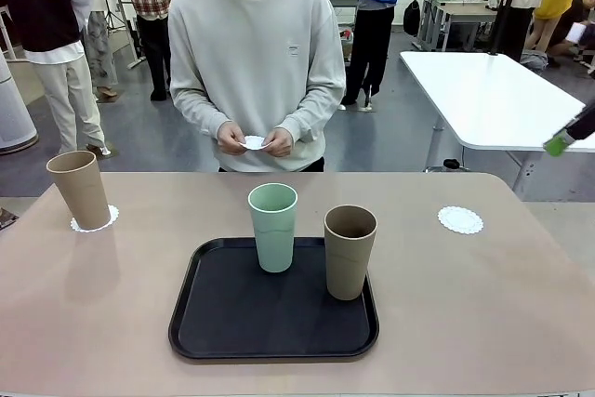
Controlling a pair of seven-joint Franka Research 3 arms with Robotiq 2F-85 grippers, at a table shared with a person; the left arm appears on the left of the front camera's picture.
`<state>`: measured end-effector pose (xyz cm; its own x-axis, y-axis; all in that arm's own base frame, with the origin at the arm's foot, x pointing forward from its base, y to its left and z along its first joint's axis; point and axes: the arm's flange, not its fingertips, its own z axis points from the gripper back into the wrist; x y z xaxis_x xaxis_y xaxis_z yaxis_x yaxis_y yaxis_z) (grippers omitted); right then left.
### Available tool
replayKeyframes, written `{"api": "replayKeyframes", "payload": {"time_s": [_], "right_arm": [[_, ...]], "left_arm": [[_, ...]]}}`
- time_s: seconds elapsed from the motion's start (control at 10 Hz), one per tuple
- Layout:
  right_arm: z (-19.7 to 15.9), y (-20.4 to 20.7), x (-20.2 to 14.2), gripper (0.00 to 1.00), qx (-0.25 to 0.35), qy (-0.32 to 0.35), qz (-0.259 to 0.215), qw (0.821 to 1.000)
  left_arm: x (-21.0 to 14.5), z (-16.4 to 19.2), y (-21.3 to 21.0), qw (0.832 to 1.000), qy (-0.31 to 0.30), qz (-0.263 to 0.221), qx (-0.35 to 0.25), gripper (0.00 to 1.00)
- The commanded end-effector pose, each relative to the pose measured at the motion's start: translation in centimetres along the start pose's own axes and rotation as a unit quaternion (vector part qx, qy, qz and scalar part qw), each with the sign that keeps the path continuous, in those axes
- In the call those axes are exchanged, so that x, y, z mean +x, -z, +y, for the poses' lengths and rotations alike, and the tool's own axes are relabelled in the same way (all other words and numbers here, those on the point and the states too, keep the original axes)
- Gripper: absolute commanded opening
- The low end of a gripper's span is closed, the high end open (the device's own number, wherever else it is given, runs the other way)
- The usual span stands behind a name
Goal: Place coasters on the table and set cups on them.
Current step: Take one Reusable plastic cup from the Flat Tray and place it on a coaster set by the human.
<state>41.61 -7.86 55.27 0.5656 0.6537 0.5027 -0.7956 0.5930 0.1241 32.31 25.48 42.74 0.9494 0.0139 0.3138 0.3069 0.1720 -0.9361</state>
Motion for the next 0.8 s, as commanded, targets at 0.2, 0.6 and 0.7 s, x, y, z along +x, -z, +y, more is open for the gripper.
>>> {"api": "replayKeyframes", "payload": {"time_s": [0.2,0.6,0.7], "right_arm": [[3.8,2.0,0.7,1.00,0.080,-0.130,-0.039,0.987],[5.4,2.7,0.3,1.00,0.091,-0.156,-0.044,0.983],[5.9,2.4,-0.1,1.00,0.096,-0.141,-0.055,0.984]], "left_arm": [[-0.1,-0.2,-0.2,1.000,0.002,-0.001,-0.004,1.00],[-0.1,-0.2,-0.2,1.000,0.002,-0.001,-0.004,1.00],[-0.1,-0.2,-0.2,1.000,0.002,-0.001,-0.004,1.00]]}}
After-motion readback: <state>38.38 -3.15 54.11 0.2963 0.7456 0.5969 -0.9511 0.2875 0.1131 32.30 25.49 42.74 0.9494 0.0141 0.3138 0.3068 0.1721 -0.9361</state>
